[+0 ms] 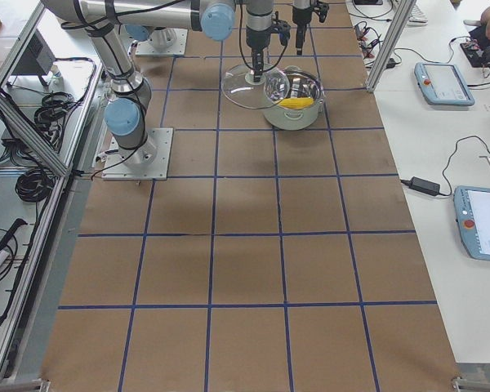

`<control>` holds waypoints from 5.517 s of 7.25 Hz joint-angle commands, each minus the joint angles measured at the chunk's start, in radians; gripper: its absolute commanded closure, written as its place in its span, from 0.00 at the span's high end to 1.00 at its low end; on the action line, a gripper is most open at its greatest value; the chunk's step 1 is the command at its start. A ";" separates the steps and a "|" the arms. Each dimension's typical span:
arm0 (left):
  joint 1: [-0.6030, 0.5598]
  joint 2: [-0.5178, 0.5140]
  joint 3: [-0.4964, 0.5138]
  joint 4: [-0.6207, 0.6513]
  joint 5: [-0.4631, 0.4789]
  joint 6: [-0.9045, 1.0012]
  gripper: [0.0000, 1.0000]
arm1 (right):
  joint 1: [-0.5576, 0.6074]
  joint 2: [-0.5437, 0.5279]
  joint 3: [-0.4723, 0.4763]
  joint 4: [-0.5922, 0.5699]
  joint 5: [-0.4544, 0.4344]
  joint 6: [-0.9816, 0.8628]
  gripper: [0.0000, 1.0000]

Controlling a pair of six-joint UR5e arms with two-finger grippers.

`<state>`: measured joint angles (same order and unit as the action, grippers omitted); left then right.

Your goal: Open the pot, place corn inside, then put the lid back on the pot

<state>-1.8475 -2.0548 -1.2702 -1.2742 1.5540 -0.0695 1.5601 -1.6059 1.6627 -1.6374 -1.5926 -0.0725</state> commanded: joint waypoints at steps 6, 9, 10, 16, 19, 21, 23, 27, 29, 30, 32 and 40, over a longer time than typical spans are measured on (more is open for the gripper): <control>0.290 0.396 -0.193 -0.339 0.063 0.092 1.00 | 0.156 0.395 -0.311 -0.074 -0.001 0.071 0.51; 0.287 0.386 -0.192 -0.333 0.061 0.091 1.00 | 0.158 0.422 -0.310 -0.107 0.002 0.074 0.51; 0.287 0.375 -0.193 -0.332 0.061 0.091 1.00 | 0.158 0.425 -0.307 -0.108 0.003 0.074 0.51; 0.286 0.370 -0.201 -0.320 0.064 0.085 1.00 | 0.172 0.457 -0.304 -0.119 0.002 0.069 0.51; 0.286 0.367 -0.202 -0.318 0.064 0.080 1.00 | 0.170 0.462 -0.301 -0.148 0.002 0.068 0.51; 0.286 0.367 -0.202 -0.318 0.063 0.079 1.00 | 0.170 0.469 -0.299 -0.162 0.002 0.069 0.51; 0.284 0.367 -0.202 -0.318 0.064 0.079 1.00 | 0.170 0.475 -0.299 -0.162 0.000 0.069 0.51; 0.284 0.366 -0.195 -0.312 0.064 0.079 1.00 | 0.170 0.475 -0.299 -0.162 0.000 0.071 0.51; 0.284 0.366 -0.193 -0.310 0.064 0.079 1.00 | 0.172 0.466 -0.299 -0.162 0.002 0.071 0.51; 0.284 0.366 -0.190 -0.310 0.063 0.080 1.00 | 0.170 0.466 -0.297 -0.162 0.002 0.071 0.51; 0.284 0.366 -0.187 -0.310 0.061 0.080 1.00 | 0.172 0.462 -0.285 -0.160 0.002 0.072 0.51; 0.280 0.374 -0.175 -0.303 0.067 0.088 1.00 | 0.172 0.462 -0.279 -0.188 -0.012 0.083 1.00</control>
<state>-1.5672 -1.6787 -1.4476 -1.5769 1.6194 0.0184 1.7319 -1.1446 1.3836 -1.8106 -1.6009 0.0050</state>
